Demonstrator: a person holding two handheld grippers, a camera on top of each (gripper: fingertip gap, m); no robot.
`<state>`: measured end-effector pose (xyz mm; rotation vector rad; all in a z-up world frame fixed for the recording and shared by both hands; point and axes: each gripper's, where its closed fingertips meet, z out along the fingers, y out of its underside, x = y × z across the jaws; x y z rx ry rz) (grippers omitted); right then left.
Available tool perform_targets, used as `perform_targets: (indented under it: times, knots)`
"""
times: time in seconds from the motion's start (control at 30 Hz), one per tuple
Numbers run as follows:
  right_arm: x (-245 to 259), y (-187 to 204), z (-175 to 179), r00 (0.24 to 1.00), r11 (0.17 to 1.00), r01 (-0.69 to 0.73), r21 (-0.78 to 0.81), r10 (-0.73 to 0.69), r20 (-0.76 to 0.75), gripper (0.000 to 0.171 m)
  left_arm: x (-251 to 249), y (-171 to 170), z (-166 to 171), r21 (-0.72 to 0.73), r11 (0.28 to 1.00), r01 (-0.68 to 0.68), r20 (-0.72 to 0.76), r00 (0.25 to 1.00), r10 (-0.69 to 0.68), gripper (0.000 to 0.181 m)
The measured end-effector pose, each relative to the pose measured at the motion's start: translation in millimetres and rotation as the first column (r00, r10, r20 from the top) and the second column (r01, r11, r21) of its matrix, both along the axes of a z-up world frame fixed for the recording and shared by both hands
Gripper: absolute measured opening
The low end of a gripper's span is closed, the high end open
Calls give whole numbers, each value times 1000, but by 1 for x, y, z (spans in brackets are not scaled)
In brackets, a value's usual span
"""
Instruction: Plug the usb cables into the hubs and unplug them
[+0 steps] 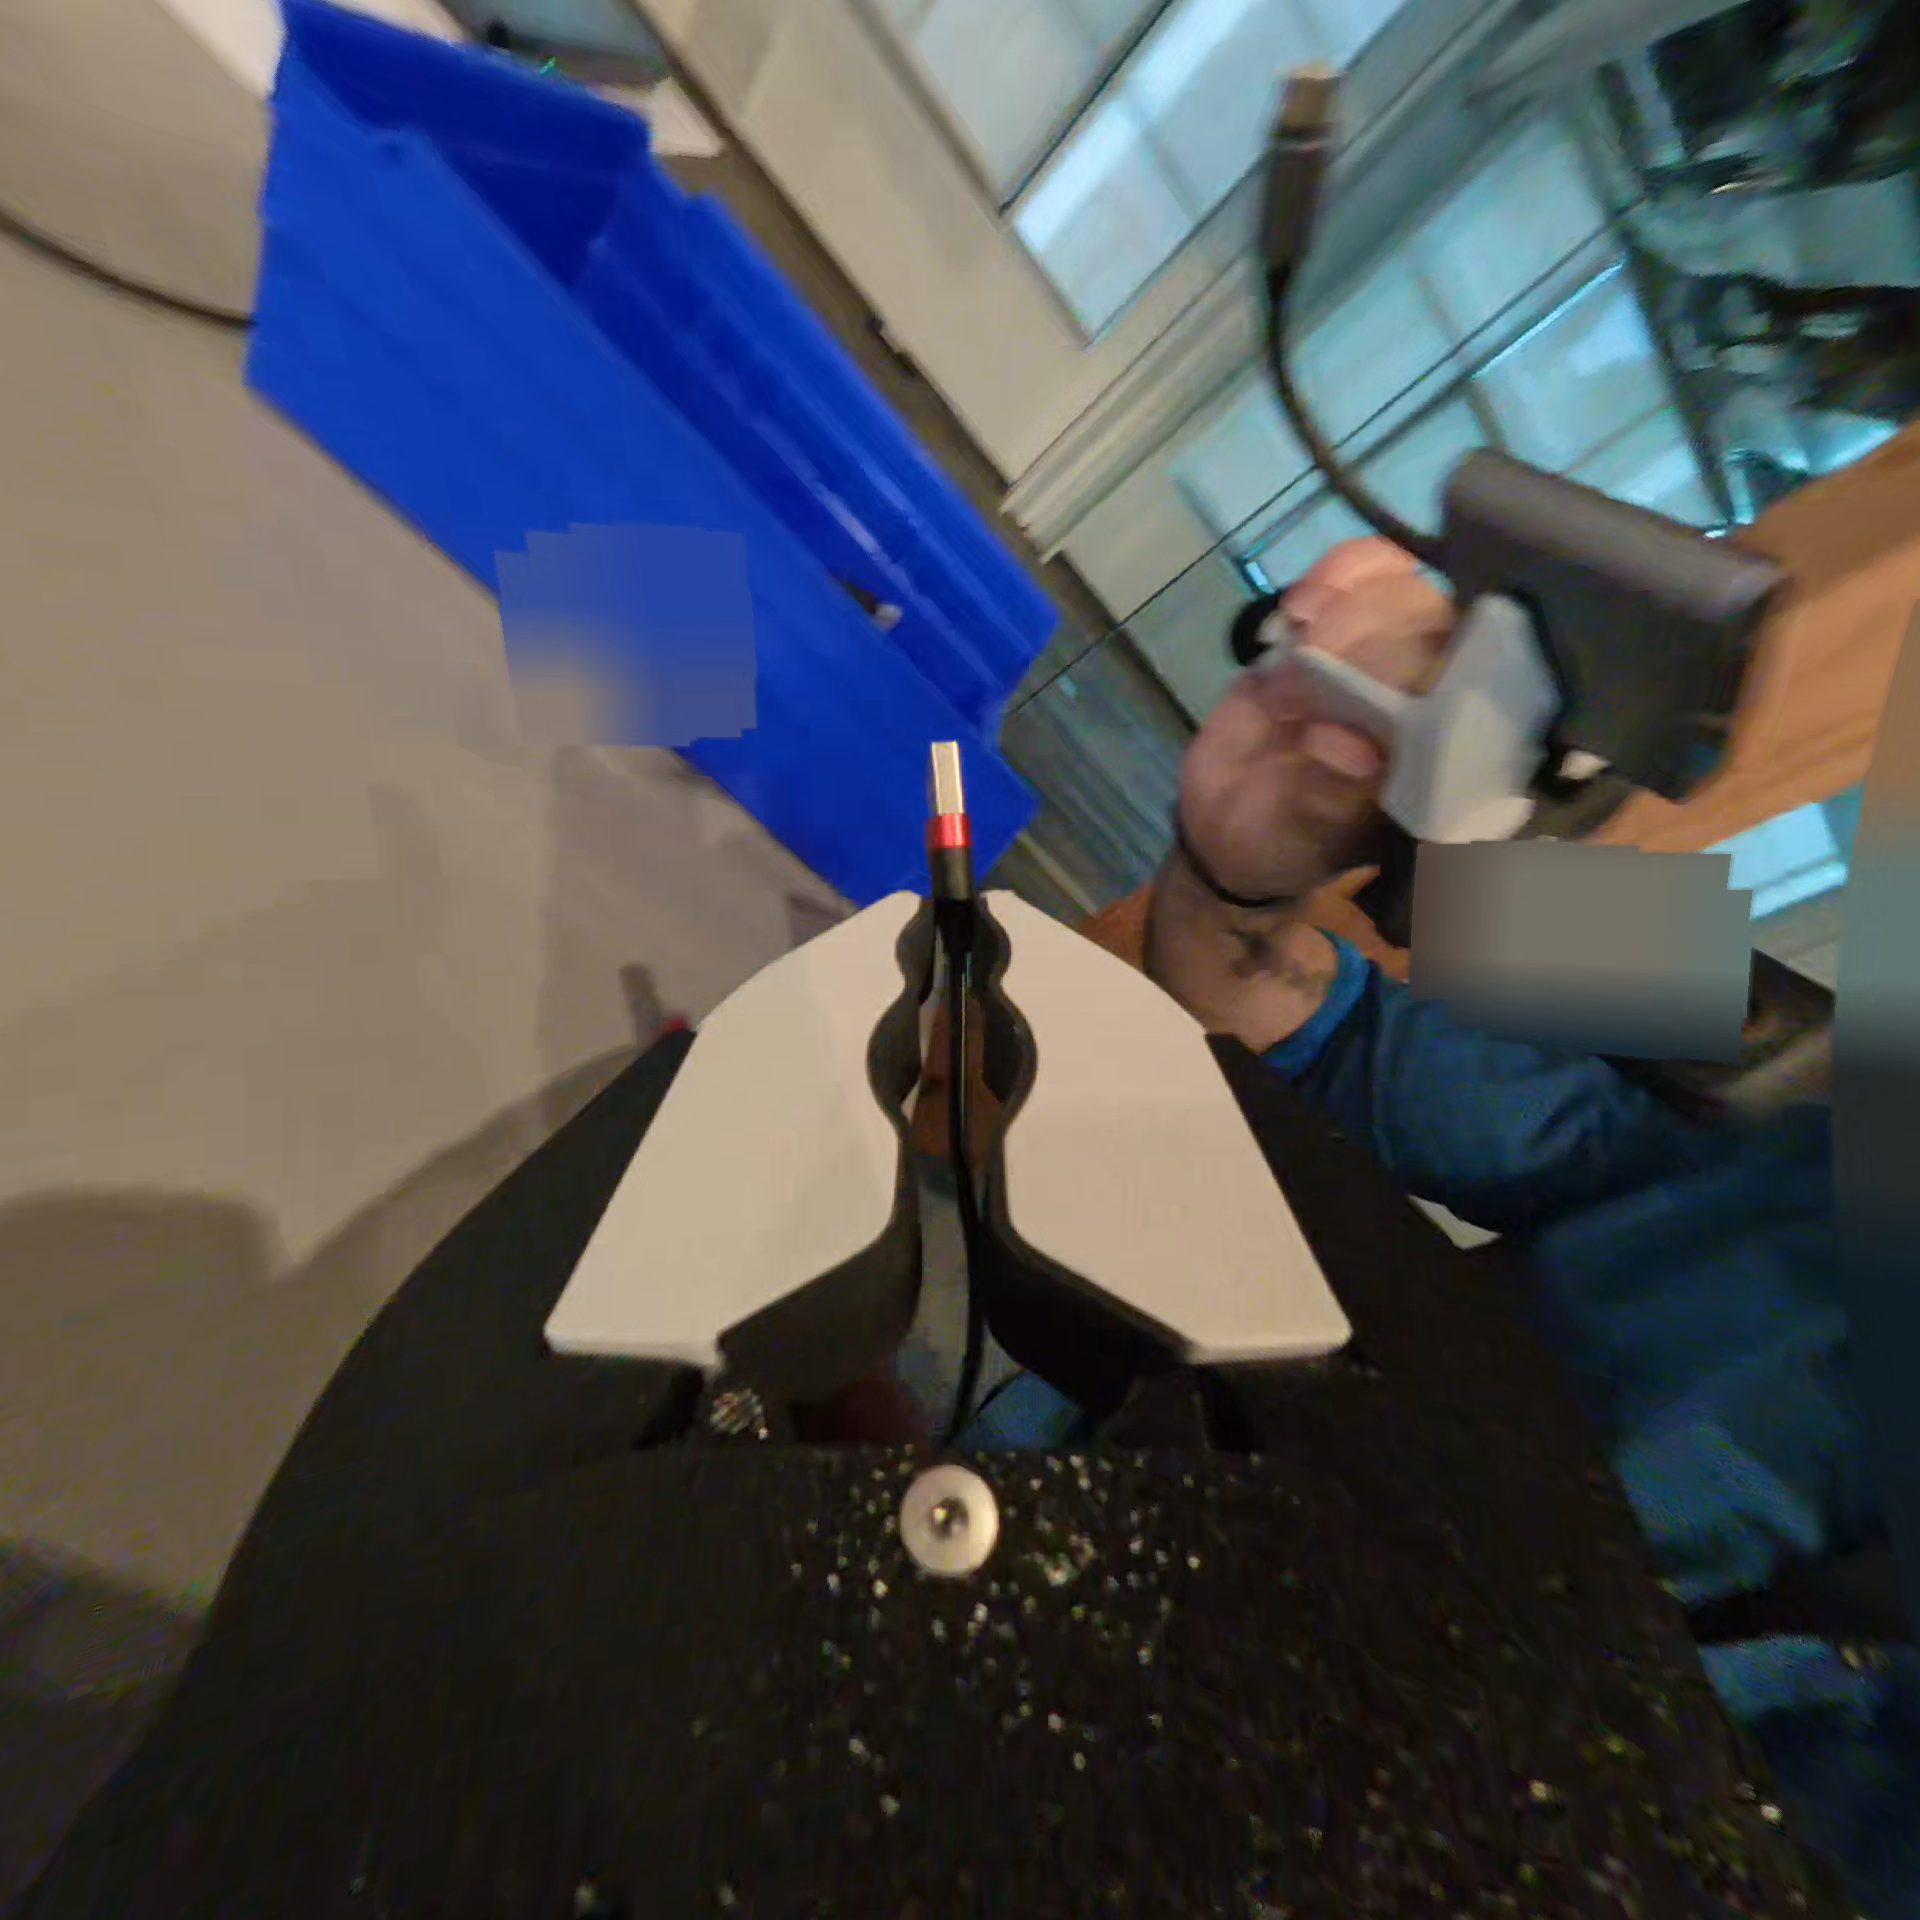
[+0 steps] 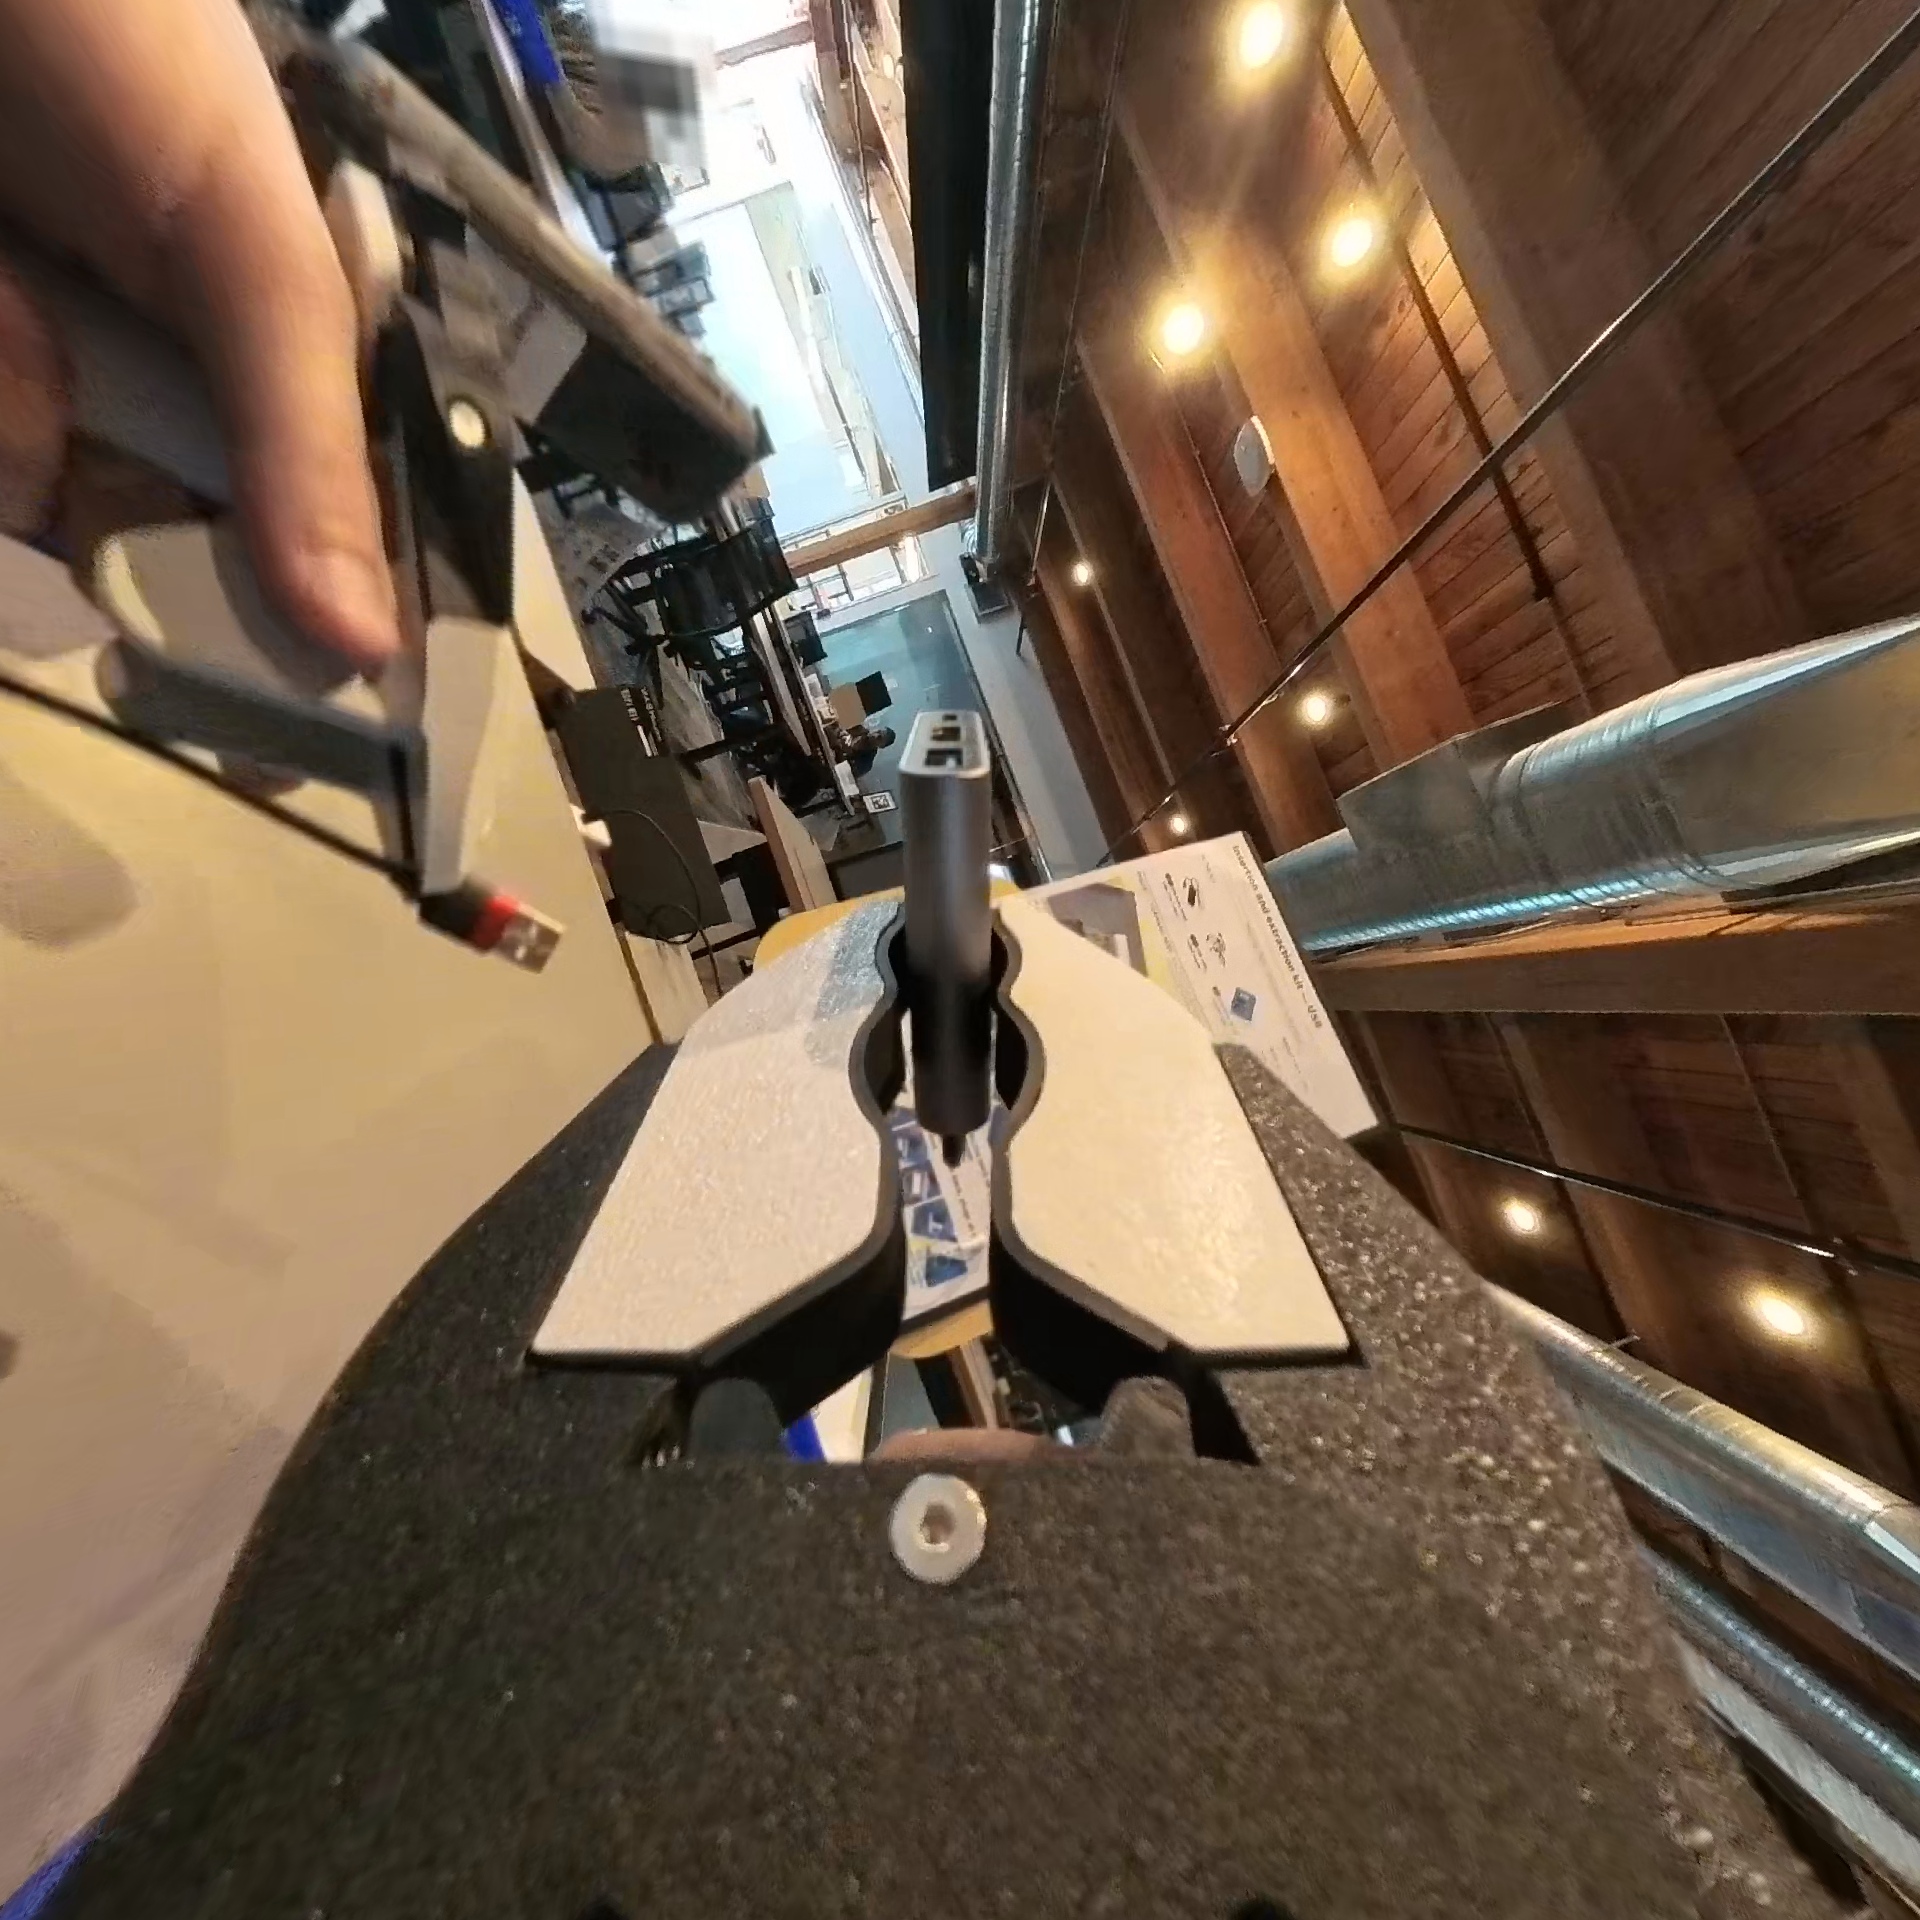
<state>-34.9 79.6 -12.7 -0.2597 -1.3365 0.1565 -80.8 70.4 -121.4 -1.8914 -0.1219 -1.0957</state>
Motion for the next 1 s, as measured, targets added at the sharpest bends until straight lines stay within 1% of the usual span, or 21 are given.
perform_targets:
  times: [0.07,0.17,0.27,0.37,0.5,0.6,0.7,0.8,0.83,0.9,0.93,0.97,1.0]
  knots:
    - [1,3,-1,1000,1000,3,-14,-3,1,11,-3,16,-14,-57,998,-8,21,1000,9,6]
    - [3,6,-3,1000,999,6,-34,-6,1,11,-13,37,-39,-134,990,-35,14,999,37,6]
    - [6,9,-4,1000,999,5,-53,-5,1,11,-26,54,-61,-197,978,-67,51,996,78,6]
    - [9,11,-6,1000,998,2,-68,-2,3,11,-38,62,-87,-269,959,-89,45,993,105,6]
    - [12,13,-9,1000,996,-2,-91,3,7,11,-58,67,-112,-337,929,-150,38,984,173,6]
    - [12,15,-12,1000,995,-3,-103,4,16,12,-70,69,-118,-353,914,-201,15,975,220,13]
    - [12,17,-15,1000,993,-5,-116,7,25,11,-79,70,-120,-356,902,-244,-82,970,230,21]
    - [11,17,-17,999,992,-6,-126,10,32,11,-91,71,-120,-321,895,-309,-255,939,232,31]
    - [11,18,-18,999,992,-5,-127,10,35,11,-95,72,-116,-275,903,-329,-328,915,234,28]
    - [11,19,-19,999,992,-4,-129,9,36,11,-98,75,-101,-160,923,-350,-448,859,248,20]
    - [12,20,-20,999,991,-3,-133,8,37,11,-98,75,-95,-108,931,-349,-520,818,246,13]
    - [12,21,-20,999,991,-1,-137,6,37,11,-97,74,-92,-61,937,-345,-616,751,236,12]
    - [13,22,-20,999,990,1,-139,4,36,11,-99,71,-93,-24,939,-343,-722,655,221,10]
